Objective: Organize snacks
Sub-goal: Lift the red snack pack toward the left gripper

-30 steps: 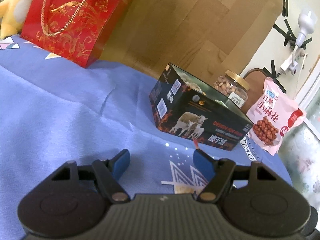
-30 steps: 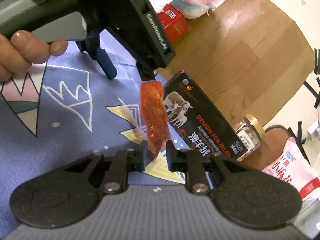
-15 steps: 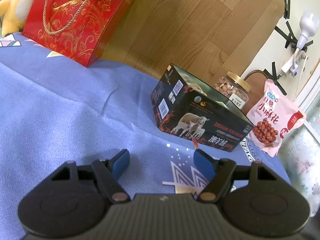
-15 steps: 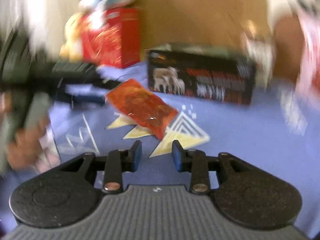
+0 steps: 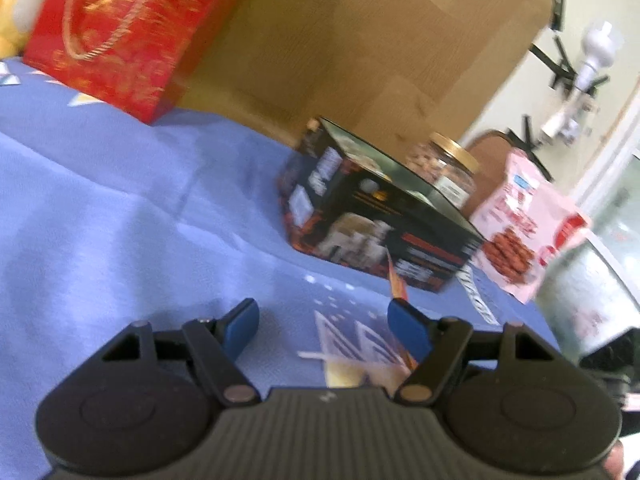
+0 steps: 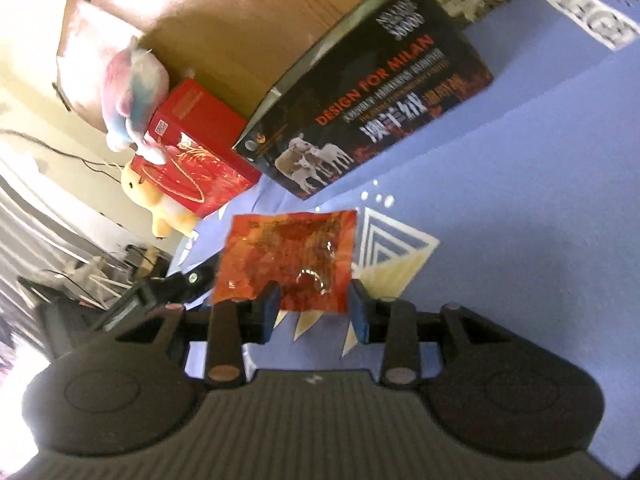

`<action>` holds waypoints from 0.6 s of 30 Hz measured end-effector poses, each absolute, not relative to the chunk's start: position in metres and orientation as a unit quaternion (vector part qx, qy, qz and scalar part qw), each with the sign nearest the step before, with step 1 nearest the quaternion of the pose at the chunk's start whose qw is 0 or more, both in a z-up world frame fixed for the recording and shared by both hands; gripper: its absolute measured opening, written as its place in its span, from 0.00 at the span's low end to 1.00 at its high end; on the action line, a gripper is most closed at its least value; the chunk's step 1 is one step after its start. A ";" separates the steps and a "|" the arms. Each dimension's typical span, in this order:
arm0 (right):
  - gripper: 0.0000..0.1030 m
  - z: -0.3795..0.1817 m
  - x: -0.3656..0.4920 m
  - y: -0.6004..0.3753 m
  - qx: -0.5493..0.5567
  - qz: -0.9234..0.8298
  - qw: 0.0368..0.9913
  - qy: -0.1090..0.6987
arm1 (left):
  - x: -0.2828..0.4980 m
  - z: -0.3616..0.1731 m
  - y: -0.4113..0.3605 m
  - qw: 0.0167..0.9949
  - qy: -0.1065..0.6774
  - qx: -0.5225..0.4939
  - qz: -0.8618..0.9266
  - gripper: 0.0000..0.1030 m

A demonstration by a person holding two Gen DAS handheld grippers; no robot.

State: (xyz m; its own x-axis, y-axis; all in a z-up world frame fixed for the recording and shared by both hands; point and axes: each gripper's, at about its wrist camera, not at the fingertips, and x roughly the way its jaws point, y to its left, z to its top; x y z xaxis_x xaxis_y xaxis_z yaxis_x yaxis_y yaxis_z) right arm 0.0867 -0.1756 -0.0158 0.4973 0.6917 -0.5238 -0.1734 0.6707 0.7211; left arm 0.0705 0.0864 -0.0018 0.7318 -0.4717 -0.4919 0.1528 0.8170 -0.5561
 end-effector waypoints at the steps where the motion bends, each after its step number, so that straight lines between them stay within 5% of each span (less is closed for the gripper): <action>1: 0.36 -0.018 0.090 -0.173 0.301 0.264 0.814 0.421 | 0.070 -0.002 0.086 0.896 0.322 -0.249 -0.179 0.72; 12: 0.33 -0.007 0.070 -0.128 0.116 0.246 0.894 0.356 | 0.076 -0.012 0.113 0.855 0.322 -0.356 -0.197 0.74; 18: 0.34 -0.013 0.073 -0.143 0.144 0.252 0.888 0.356 | 0.078 -0.011 0.102 0.851 0.328 -0.345 -0.220 0.78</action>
